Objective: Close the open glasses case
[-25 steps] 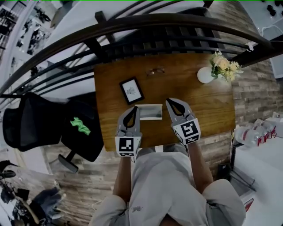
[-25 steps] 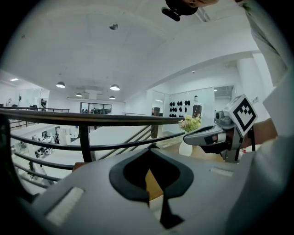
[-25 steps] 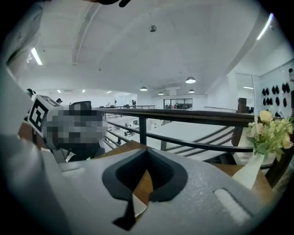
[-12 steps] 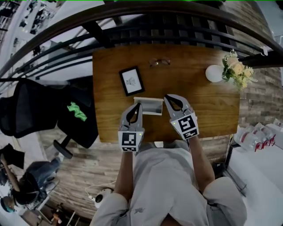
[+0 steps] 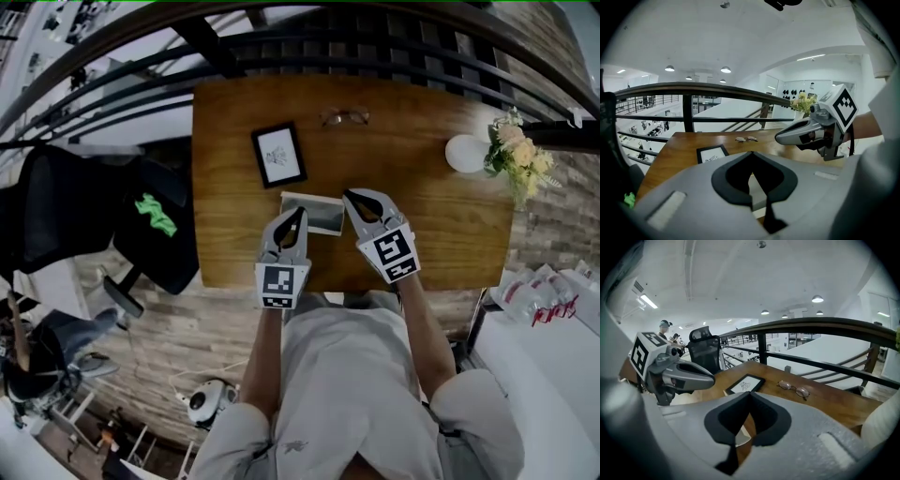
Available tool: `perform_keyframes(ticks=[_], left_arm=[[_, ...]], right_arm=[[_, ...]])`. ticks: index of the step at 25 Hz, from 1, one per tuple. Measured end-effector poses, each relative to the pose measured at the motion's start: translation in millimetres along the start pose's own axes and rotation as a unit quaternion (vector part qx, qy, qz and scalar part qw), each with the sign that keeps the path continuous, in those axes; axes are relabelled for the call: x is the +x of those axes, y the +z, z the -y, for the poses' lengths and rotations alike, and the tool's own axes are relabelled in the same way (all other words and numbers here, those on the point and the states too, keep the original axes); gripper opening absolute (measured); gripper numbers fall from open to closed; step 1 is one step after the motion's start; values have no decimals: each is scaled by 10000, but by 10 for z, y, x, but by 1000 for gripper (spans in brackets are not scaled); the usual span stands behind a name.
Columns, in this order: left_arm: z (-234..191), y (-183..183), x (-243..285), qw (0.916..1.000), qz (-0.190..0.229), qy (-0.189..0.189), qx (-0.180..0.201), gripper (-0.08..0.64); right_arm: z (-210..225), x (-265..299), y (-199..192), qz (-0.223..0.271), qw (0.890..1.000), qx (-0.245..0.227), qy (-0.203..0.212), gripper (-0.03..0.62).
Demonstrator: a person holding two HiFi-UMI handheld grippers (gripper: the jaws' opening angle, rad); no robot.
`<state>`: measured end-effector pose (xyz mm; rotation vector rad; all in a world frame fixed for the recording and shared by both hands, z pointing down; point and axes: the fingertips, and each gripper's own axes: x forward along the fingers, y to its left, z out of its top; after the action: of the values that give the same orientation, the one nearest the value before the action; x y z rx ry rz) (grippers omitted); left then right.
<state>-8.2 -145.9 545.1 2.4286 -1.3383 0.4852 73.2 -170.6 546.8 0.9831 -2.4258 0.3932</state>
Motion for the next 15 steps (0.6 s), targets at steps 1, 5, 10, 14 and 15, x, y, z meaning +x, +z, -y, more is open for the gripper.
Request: perform_keyframes(ticks=[1, 5, 10, 14, 15], left_arm=[[9, -31, 17, 10000, -38, 2, -9, 20], [25, -151, 85, 9999, -154, 20, -68, 20], [35, -308, 168, 9995, -284, 30, -144, 20], [64, -425, 222, 9990, -405, -4, -185, 20], [78, -454, 235, 9988, -445, -17, -179, 20]], right_arm=[[-3, 18, -23, -31, 10000, 1, 45, 3], [-17, 102, -116, -156, 9997, -6, 213, 3], [-34, 200, -221, -278, 9989, -32, 383, 3], [-49, 255, -281, -360, 9982, -56, 470, 3], [-54, 263, -297, -380, 9981, -57, 489, 3]])
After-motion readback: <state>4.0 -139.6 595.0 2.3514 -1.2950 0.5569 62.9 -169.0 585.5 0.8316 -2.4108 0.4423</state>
